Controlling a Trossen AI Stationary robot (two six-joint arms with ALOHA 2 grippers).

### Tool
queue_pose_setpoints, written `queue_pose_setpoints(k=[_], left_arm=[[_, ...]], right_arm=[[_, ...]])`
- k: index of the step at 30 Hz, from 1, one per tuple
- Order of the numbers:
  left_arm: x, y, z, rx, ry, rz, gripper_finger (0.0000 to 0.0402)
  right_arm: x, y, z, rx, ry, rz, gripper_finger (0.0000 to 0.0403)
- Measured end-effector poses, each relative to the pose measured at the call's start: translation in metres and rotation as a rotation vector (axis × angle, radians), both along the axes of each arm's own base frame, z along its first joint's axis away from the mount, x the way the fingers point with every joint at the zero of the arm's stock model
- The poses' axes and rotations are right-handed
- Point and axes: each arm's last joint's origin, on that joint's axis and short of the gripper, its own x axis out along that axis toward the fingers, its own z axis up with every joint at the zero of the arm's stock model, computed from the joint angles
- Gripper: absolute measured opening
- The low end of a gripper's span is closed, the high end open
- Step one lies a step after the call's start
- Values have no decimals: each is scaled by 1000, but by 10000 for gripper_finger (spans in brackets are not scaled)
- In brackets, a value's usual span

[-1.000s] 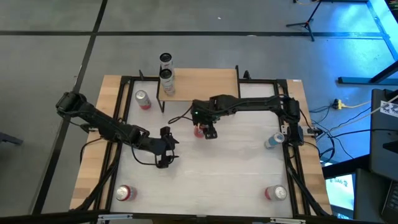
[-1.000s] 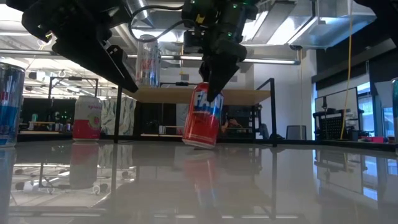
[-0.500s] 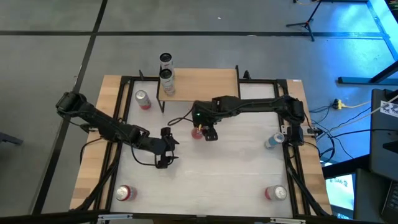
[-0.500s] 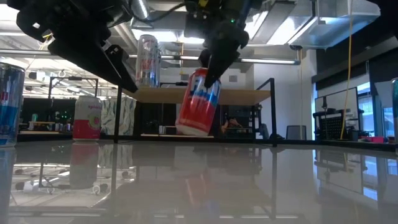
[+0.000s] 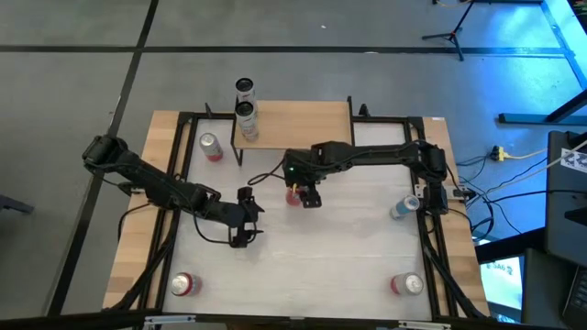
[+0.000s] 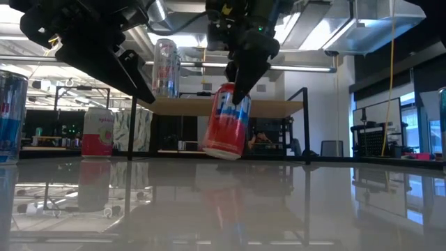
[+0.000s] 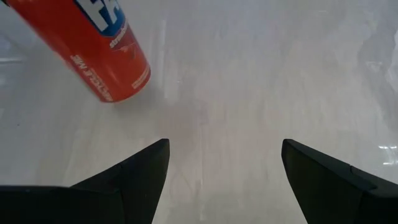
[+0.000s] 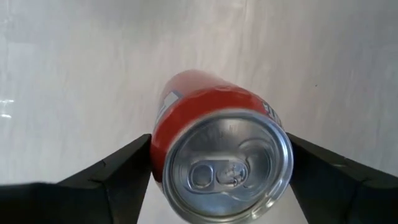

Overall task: Place canned beverage on shelf
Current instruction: Put the right orange soda can on the shelf

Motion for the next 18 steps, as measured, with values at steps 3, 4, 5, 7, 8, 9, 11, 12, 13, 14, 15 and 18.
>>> queue_pose_setpoints(k=[3, 4, 5, 7, 8, 9, 11, 12, 13, 14, 15, 18], left_arm=[[0, 0, 0, 0, 0, 0, 300], [0, 0, 0, 0, 0, 0, 300], [0, 0, 0, 0, 0, 0, 300], [0, 0, 0, 0, 0, 0, 300], [0, 0, 0, 0, 0, 0, 300], [0, 0, 0, 0, -2, 0, 300], [1, 0, 1, 2, -11, 2, 300], [1, 0, 1, 7, -18, 5, 300], [2, 0, 2, 13, -27, 8, 300], [3, 1, 2, 16, -37, 9, 300], [4, 2, 3, 22, -50, 12, 300], [9, 8, 7, 48, -107, 50, 300]], right_arm=[[1, 0, 1, 2, -9, 1, 362], [1, 0, 1, 4, -12, 3, 372], [1, 0, 1, 3, -14, 3, 382], [1, 0, 0, 2, -11, 2, 394], [1, 0, 0, -2, -10, 0, 396], [1, 0, 0, -4, -8, -1, 396], [-3, 0, 4, -7, 26, -4, 391], [-6, 3, 8, -3, 52, -7, 388], [-9, 4, 15, 1, 60, -17, 385], [-13, 6, 26, 4, 50, -20, 383], [-19, 7, 35, 11, 53, -35, 382], [-39, 13, 61, 19, 19, -54, 381]])
